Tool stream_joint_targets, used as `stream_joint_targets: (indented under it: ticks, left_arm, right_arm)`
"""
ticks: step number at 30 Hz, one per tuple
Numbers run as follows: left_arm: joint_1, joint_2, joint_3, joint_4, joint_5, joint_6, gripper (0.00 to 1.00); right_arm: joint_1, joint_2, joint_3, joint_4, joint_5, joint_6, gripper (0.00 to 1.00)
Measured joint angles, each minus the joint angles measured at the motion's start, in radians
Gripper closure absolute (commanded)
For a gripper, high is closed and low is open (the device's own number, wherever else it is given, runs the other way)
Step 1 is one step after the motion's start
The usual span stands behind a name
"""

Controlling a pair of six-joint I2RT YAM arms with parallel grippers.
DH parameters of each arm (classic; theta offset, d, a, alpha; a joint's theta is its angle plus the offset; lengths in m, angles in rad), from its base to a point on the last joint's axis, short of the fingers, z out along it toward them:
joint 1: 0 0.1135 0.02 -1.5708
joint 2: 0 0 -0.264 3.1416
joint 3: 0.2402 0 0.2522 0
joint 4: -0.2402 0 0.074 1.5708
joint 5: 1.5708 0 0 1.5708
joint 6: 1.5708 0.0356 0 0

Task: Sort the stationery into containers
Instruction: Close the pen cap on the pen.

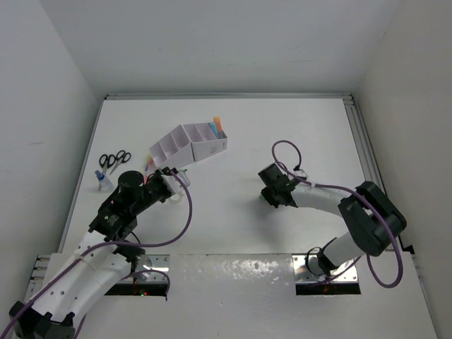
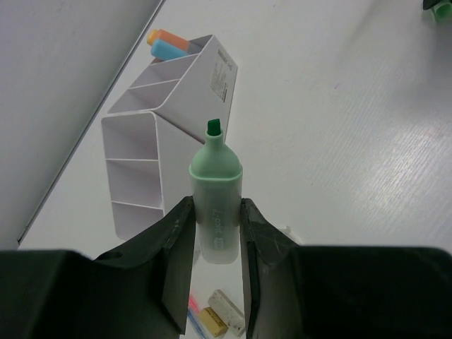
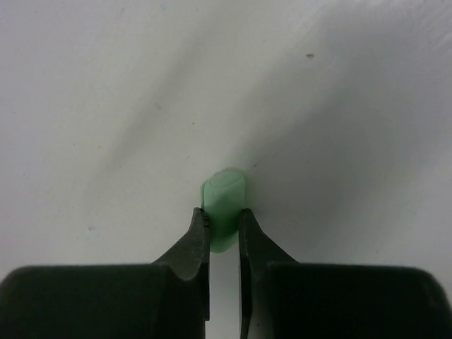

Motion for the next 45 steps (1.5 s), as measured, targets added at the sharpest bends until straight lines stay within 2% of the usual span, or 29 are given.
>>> stream_joint_targets:
  ticks: [3, 8, 13, 18, 24, 29, 45]
  left_arm:
    - [0.000, 0.000, 0.003, -0.004, 0.016, -0.014, 1.00]
    - [0.000, 0.011, 0.045, -0.008, 0.124, -0.138, 1.00]
    - [0.000, 0.048, 0.082, 0.079, 0.284, -0.380, 1.00]
    - [-0.003, 0.122, 0.129, 0.135, 0.320, -0.591, 1.00]
    - [-0.007, 0.256, 0.241, 0.117, 0.290, -0.767, 1.00]
    - [-0.008, 0.263, 0.251, 0.115, 0.265, -0.851, 1.00]
    - [-0.008, 0.245, 0.256, 0.113, 0.224, -0.880, 1.00]
  right_arm:
    - [0.001, -0.019, 0.000, 0.031, 0.008, -0.123, 1.00]
    - [0.005, -0.195, 0.010, 0.216, -0.039, -0.490, 1.00]
    - [0.072, -0.278, 0.219, 0.382, -0.127, -0.787, 1.00]
    - [0.192, -0.273, 0.358, 0.586, -0.231, -0.954, 1.00]
    - [0.283, -0.212, 0.365, 0.732, -0.300, -1.085, 1.00]
    - [0.302, -0.183, 0.365, 0.748, -0.327, -1.155, 1.00]
    - [0.303, -0.184, 0.336, 0.792, -0.293, -1.206, 1.00]
